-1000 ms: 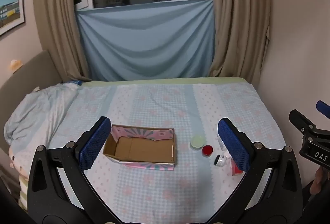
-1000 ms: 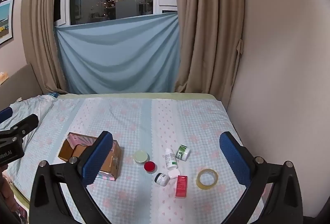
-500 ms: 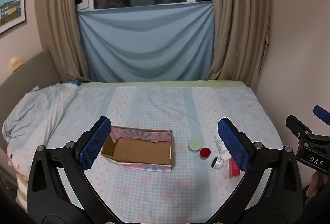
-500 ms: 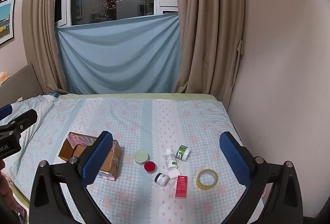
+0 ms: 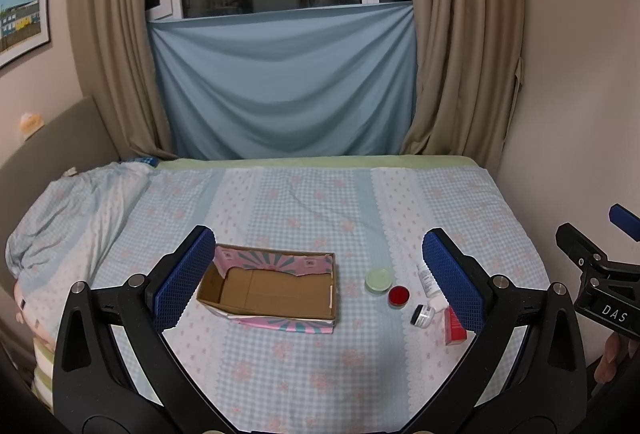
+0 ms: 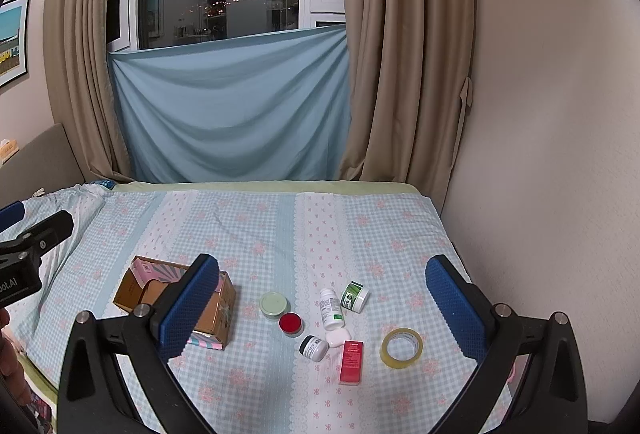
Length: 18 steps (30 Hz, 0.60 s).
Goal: Organize rigid objects
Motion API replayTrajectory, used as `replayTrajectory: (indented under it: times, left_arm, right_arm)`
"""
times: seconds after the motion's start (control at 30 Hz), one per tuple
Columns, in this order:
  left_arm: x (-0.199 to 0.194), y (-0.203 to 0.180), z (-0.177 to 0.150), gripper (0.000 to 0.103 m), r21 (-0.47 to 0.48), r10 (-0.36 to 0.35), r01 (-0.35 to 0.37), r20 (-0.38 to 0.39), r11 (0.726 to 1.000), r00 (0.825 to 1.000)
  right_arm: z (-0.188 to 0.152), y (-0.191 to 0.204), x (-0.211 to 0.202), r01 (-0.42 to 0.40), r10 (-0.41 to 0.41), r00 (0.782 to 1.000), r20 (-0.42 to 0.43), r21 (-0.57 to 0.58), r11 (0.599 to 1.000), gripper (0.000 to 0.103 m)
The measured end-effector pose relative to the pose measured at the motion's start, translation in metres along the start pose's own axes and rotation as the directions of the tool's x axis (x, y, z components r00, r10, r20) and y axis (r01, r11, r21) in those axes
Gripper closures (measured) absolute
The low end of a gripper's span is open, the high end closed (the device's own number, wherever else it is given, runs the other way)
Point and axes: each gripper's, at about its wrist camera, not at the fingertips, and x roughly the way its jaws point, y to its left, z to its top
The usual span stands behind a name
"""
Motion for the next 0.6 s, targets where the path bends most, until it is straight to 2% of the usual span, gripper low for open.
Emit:
replayTrajectory:
  times: [0.6]
  left_arm:
    - [0.0005, -0.0007, 0.0001, 0.000, 0.001, 0.001, -0.001, -0.003, 1.000, 1.000]
  right_arm:
    - [0.0012, -0.0025, -0.0007, -0.001, 0.001, 1.000, -0.004, -0.007, 1.000, 0.000]
